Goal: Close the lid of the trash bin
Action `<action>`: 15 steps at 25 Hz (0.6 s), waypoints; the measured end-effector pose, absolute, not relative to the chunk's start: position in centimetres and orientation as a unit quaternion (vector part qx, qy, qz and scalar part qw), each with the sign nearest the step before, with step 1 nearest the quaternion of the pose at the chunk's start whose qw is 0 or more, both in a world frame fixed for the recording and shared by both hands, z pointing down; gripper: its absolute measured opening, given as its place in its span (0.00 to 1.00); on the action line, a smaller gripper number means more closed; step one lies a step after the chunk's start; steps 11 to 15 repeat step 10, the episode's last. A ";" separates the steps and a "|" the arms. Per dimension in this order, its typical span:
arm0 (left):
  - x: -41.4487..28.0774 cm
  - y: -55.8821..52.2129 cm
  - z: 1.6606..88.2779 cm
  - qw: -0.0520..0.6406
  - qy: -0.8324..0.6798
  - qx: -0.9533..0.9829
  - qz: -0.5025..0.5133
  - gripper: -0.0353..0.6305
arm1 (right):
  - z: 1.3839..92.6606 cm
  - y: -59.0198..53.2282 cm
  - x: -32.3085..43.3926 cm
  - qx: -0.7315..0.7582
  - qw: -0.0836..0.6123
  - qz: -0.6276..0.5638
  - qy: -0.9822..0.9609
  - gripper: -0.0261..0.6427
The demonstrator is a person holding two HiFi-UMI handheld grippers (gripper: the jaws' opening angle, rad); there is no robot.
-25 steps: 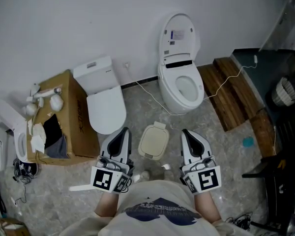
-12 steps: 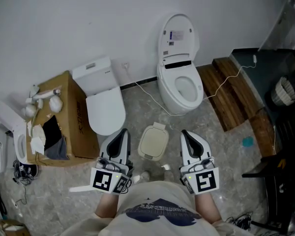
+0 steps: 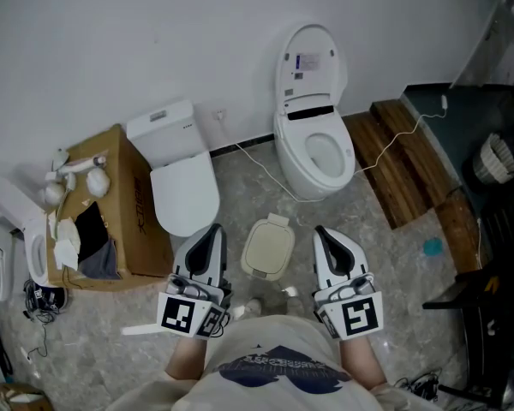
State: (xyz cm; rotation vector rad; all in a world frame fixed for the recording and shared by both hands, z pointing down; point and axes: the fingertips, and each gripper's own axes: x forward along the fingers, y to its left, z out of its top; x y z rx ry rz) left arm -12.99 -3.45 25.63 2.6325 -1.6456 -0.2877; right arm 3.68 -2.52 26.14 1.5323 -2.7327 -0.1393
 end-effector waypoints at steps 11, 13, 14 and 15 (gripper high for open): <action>-12.9 -3.2 25.5 0.010 -0.531 0.842 -0.093 0.05 | 25.8 -2.2 3.7 0.484 0.001 -0.047 -0.874 0.05; -12.9 -3.2 25.5 0.010 -0.531 0.842 -0.093 0.05 | 25.8 -2.2 3.7 0.484 0.001 -0.047 -0.874 0.05; -12.9 -3.2 25.5 0.010 -0.531 0.842 -0.093 0.05 | 25.8 -2.2 3.7 0.484 0.001 -0.047 -0.874 0.05; -12.9 -3.2 25.5 0.010 -0.531 0.842 -0.093 0.05 | 25.8 -2.2 3.7 0.484 0.001 -0.047 -0.874 0.05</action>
